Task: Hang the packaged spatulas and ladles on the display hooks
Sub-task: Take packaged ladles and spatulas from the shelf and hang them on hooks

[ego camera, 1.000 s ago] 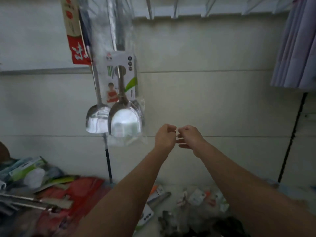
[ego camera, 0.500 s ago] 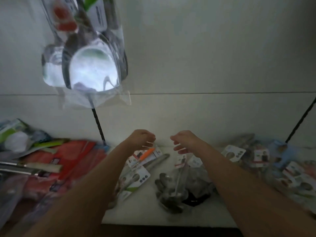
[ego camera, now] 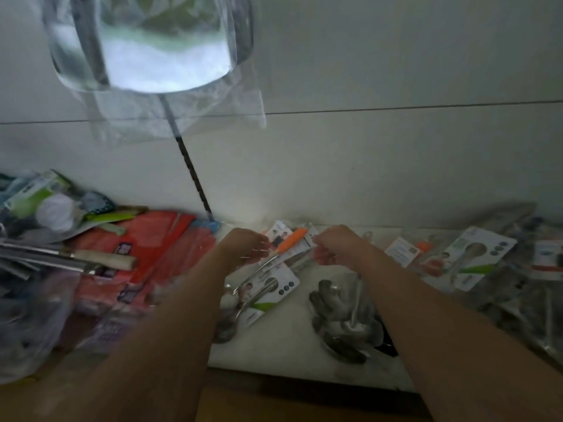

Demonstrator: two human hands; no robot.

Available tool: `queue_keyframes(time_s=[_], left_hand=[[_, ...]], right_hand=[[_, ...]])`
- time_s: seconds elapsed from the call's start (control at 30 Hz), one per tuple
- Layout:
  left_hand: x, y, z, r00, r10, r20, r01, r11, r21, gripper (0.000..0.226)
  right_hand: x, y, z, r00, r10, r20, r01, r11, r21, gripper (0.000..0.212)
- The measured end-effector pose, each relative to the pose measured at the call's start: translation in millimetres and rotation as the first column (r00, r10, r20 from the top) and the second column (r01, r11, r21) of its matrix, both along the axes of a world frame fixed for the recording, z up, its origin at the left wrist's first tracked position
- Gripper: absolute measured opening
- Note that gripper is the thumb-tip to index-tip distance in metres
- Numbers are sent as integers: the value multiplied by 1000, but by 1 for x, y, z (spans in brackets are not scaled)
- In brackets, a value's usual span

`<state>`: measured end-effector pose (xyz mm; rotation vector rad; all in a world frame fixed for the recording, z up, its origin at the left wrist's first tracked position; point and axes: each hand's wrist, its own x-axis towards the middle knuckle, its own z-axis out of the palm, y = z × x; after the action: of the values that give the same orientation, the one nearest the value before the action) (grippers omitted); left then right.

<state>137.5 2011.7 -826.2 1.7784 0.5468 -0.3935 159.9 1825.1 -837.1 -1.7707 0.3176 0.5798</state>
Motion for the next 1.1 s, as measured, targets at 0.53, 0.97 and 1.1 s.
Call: queue_keyframes(time_s=[0.53,0.97,1.1], left_hand=[[-3,65,-17,975,221,-14,-221,975,-18,21],[-28,102,5,972,229,55,-233,968,92,34],[-31,104,12,966,242,94,-250,965,80,34]], right_hand=[[3,80,-16,990,115,-82,-99,980,173,7],[-9,133,-7,976,212,-49,-196,954,228,16],[-8,123,-2,979,202,-35,-191,959,210,12]])
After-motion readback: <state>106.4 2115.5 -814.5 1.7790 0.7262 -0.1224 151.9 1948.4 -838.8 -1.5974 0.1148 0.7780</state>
